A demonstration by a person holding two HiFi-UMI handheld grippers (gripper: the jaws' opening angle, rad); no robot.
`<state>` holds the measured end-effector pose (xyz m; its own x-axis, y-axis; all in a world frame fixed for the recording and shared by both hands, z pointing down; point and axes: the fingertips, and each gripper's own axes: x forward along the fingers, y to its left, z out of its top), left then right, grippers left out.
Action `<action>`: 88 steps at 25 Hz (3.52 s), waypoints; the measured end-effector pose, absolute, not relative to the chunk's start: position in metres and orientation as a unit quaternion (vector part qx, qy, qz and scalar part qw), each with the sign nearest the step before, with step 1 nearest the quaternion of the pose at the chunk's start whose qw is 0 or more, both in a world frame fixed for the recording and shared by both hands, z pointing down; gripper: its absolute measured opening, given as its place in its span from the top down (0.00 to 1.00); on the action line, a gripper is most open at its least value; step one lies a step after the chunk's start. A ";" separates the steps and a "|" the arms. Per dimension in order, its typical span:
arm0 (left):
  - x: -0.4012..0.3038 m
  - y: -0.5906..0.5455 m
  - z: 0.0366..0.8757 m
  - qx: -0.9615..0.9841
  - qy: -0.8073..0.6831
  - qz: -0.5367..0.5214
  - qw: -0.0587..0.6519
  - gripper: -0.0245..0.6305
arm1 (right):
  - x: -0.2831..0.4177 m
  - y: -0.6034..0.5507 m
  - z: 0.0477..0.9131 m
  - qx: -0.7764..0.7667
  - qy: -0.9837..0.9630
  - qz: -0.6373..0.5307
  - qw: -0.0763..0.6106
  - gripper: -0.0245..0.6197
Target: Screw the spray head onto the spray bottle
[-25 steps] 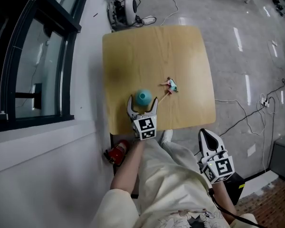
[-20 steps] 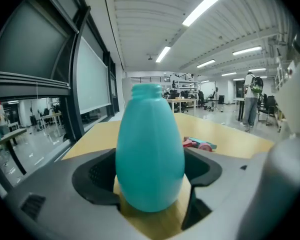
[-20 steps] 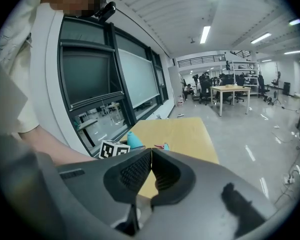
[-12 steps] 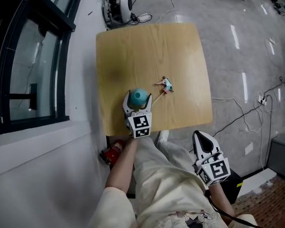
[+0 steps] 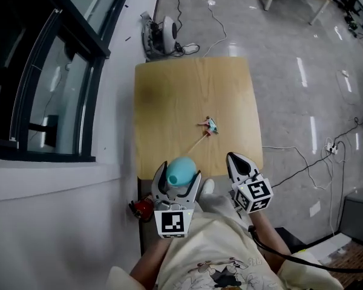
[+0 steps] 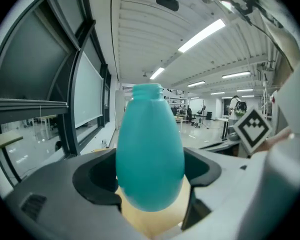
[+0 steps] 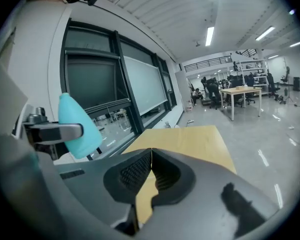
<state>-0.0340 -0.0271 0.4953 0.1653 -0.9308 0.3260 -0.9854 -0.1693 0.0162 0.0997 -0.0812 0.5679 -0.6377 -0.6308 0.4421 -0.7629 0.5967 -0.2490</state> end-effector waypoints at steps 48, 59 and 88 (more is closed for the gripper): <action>-0.123 0.018 0.489 0.795 -0.574 0.167 0.106 0.36 | 0.036 -0.172 0.779 0.500 -0.487 0.682 0.218 0.76; -0.100 -0.014 0.450 0.846 -0.511 0.132 0.080 0.36 | -0.025 -0.169 0.525 0.356 -0.773 0.521 0.060 0.76; -0.079 0.036 0.463 0.820 -0.061 0.478 0.308 0.36 | -0.026 -0.110 0.260 0.150 -0.924 0.320 -0.147 0.76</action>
